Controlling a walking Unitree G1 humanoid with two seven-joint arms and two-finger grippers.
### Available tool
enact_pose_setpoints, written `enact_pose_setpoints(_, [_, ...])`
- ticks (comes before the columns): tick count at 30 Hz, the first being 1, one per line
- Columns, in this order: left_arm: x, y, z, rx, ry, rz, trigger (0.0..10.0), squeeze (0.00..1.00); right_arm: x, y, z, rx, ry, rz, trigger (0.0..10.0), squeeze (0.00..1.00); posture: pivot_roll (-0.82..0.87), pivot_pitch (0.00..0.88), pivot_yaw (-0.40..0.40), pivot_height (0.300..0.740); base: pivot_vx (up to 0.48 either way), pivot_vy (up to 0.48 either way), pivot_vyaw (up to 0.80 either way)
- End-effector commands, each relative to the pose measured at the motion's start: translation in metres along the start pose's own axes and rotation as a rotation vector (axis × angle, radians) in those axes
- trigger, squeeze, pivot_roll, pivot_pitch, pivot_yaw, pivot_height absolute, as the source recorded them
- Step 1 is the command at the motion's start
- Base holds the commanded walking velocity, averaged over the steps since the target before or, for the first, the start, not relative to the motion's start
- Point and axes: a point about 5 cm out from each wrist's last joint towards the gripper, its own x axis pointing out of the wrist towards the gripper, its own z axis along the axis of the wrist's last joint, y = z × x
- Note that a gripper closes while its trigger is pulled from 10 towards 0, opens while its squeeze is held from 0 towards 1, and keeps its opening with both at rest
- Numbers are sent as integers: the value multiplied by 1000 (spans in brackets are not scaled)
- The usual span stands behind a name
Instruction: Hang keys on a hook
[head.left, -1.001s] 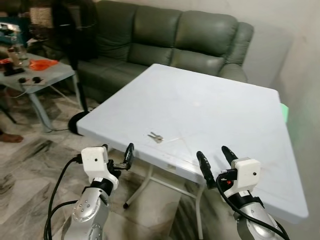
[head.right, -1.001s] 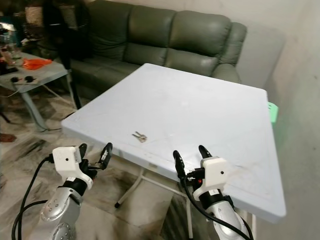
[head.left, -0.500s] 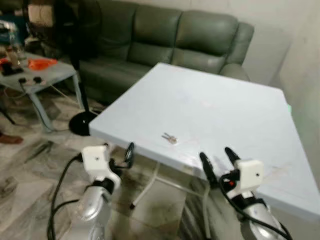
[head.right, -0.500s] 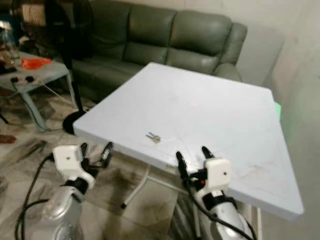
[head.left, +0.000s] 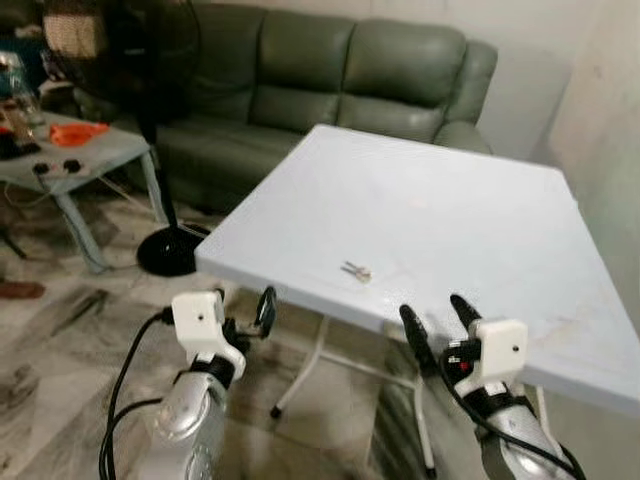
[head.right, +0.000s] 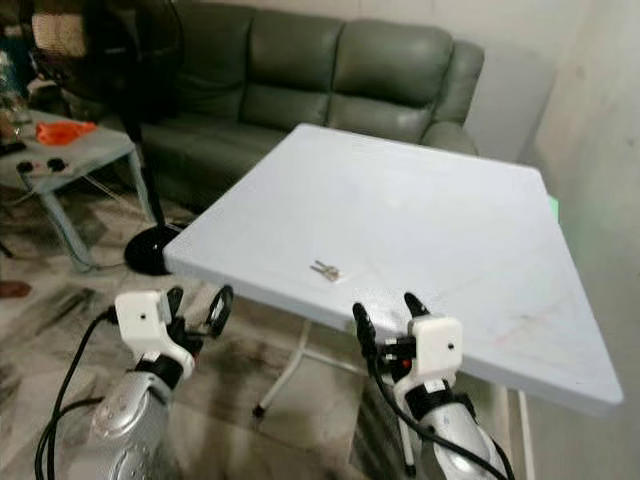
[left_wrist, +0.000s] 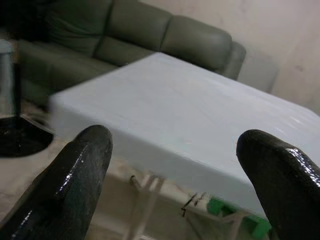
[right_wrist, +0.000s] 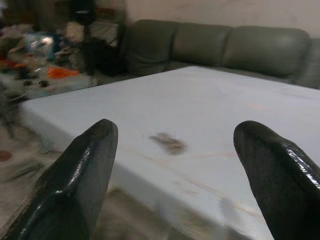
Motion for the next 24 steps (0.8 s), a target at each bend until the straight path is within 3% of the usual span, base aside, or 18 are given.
enact_pose_setpoints(1, [0,4,1,2,0,15,10000,0,3,2,4,9,-15,8,10000,0,29,10,-63,740,0,446,0])
enact_pose_setpoints(18, [0,3,1,-2,-1,15,10000,0,3,2,4,8,-15,9,10000,0,29,10,-66,740,0,444,0])
enact_pose_setpoints(24, [0,1,-4,1,26,25,10000,0,3,2,3,10,-13,7,10000,0,29,6,-66,740,0,0,0])
